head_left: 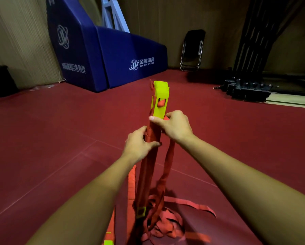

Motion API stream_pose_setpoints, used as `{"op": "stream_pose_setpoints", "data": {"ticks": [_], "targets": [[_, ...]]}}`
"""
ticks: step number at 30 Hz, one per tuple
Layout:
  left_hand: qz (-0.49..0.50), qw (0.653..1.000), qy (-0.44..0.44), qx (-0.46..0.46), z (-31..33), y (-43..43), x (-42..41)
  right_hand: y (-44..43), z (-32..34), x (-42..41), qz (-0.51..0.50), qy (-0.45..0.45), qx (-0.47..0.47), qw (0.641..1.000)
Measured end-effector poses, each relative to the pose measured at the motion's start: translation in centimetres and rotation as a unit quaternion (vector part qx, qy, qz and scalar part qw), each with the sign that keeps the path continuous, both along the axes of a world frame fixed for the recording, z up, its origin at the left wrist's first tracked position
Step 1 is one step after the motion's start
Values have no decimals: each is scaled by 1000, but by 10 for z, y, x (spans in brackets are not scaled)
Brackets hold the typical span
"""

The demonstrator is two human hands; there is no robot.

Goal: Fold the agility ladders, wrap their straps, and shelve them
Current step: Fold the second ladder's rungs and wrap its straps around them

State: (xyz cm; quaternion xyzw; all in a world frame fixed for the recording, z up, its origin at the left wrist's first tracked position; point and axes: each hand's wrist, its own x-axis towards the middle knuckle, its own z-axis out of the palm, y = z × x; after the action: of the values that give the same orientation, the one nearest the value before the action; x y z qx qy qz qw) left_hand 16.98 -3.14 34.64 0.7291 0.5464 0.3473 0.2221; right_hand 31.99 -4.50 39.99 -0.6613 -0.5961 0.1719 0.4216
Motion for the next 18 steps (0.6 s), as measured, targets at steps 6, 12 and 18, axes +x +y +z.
{"op": "stream_pose_setpoints", "data": {"ticks": [6, 12, 18], "targets": [[58, 987, 149, 33, 5, -9, 4, -3, -1, -7, -20, 11, -3, 1000], [-96, 989, -41, -101, 11, -4, 1, -5, 3, -6, 28, 23, 19, 999], [-158, 968, -138, -135, 5, 1, -7, -2, 3, -2, 53, 1, 51, 997]]}}
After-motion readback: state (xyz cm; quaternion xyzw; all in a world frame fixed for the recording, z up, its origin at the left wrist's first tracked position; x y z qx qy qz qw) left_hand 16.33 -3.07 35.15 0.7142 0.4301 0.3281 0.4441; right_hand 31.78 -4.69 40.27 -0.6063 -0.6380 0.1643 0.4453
